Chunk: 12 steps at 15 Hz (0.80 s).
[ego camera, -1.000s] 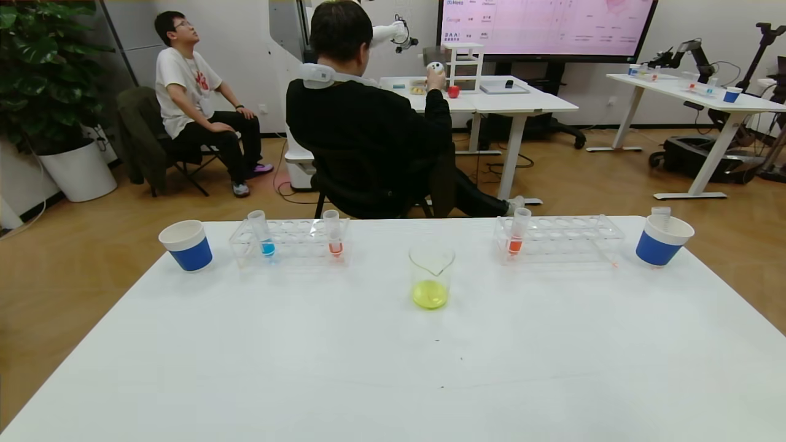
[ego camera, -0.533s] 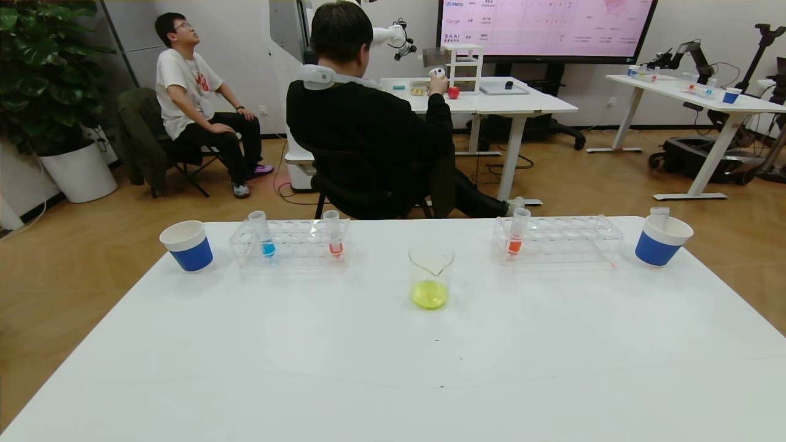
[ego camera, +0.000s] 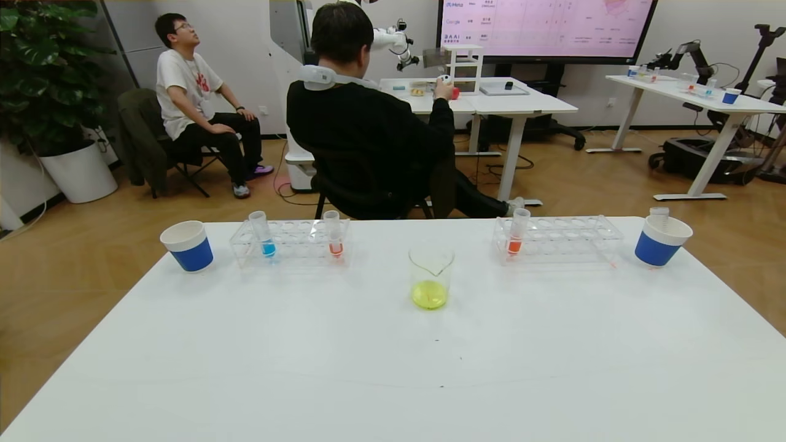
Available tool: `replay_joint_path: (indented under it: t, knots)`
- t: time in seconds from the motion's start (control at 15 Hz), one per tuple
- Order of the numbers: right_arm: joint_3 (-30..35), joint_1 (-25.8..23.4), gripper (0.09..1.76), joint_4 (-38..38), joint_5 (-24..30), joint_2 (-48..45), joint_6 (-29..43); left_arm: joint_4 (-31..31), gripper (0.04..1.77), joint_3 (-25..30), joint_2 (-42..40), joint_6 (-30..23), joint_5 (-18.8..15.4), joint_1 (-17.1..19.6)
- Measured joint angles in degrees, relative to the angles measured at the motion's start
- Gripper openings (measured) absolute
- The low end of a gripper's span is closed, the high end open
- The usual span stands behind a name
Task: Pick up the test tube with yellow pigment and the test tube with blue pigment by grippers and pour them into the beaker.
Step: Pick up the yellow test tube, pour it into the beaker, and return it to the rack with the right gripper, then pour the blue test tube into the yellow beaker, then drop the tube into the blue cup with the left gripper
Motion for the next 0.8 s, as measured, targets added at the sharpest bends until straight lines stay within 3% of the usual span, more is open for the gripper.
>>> replay_joint_path:
  t: [0.13,0.27,0.53,0.8]
  knots:
    - [4.85,0.09,1.74,1.82,-0.20,-0.91,0.43,-2.02,1.75,-0.21,0.00,-0.15,-0.02,0.00]
    - [6.24,0.09,1.74,8.37,-0.74,-1.24,0.67,-3.29,1.75,-2.95,0.05,-0.20,-0.18,-0.02]
    - [6.64,0.11,1.74,17.30,-3.94,-1.32,0.54,-0.65,1.75,-14.03,2.39,1.87,-2.96,-0.09]
    - [6.73,0.13,1.74,17.35,-4.24,-1.32,1.11,-2.30,1.75,-26.71,13.60,2.07,-4.21,-0.30]
